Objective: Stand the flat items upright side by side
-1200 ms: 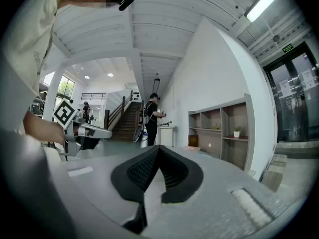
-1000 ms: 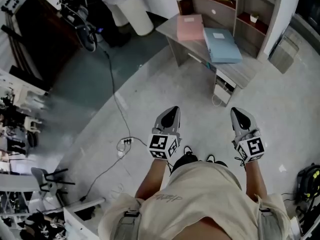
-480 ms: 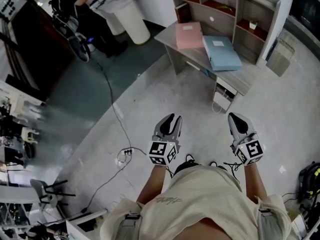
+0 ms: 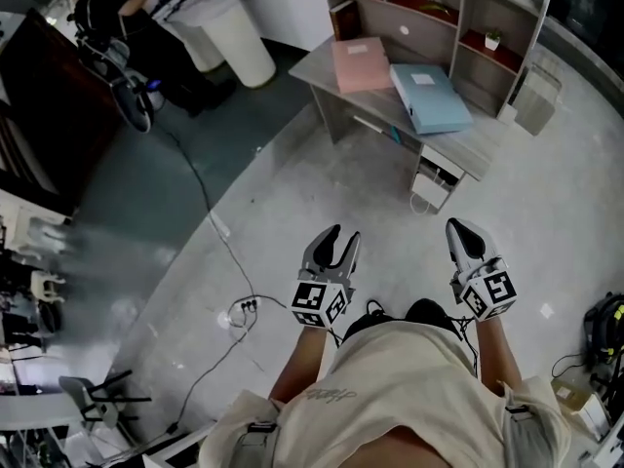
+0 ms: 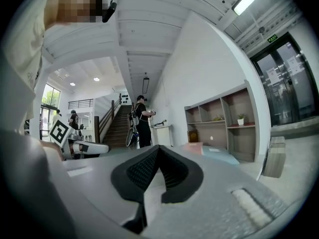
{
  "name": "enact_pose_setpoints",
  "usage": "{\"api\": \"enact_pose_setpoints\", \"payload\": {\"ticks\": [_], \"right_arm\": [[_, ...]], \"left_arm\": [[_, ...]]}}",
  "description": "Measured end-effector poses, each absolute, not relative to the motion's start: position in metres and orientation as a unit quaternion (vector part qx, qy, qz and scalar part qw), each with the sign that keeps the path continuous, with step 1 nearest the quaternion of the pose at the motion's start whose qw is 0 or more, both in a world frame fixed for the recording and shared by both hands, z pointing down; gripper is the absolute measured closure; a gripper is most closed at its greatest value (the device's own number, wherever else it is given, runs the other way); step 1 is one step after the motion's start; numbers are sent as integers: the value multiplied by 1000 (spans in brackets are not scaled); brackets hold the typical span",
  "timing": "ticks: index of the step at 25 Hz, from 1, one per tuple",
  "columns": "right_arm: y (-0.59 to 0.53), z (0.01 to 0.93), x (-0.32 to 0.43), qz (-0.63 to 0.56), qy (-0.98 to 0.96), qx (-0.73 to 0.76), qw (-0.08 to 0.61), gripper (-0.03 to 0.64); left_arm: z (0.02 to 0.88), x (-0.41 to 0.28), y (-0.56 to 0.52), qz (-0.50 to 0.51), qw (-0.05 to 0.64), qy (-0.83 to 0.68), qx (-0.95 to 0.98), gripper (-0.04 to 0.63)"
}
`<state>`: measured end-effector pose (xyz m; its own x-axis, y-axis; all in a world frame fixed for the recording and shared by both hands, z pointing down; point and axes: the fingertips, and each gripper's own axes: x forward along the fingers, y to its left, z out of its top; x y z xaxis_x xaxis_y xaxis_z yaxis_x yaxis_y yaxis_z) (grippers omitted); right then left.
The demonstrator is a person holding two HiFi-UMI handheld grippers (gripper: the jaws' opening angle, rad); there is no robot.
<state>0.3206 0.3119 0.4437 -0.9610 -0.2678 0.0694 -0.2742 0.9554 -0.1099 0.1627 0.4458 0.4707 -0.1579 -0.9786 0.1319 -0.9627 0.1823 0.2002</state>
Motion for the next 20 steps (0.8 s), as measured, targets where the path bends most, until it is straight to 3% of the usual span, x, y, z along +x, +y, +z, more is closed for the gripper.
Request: {"api": "enact_pose_setpoints", "payload": {"ticks": [11,20], "right_arm": [[318,468,271,-15,-988,123,92,617],[255,481,210,11,-991,110,78,617]], "left_arm": [[493,115,442,-48,141,-768,623,408],[493,73,395,-24,153,-771,618,408]]}}
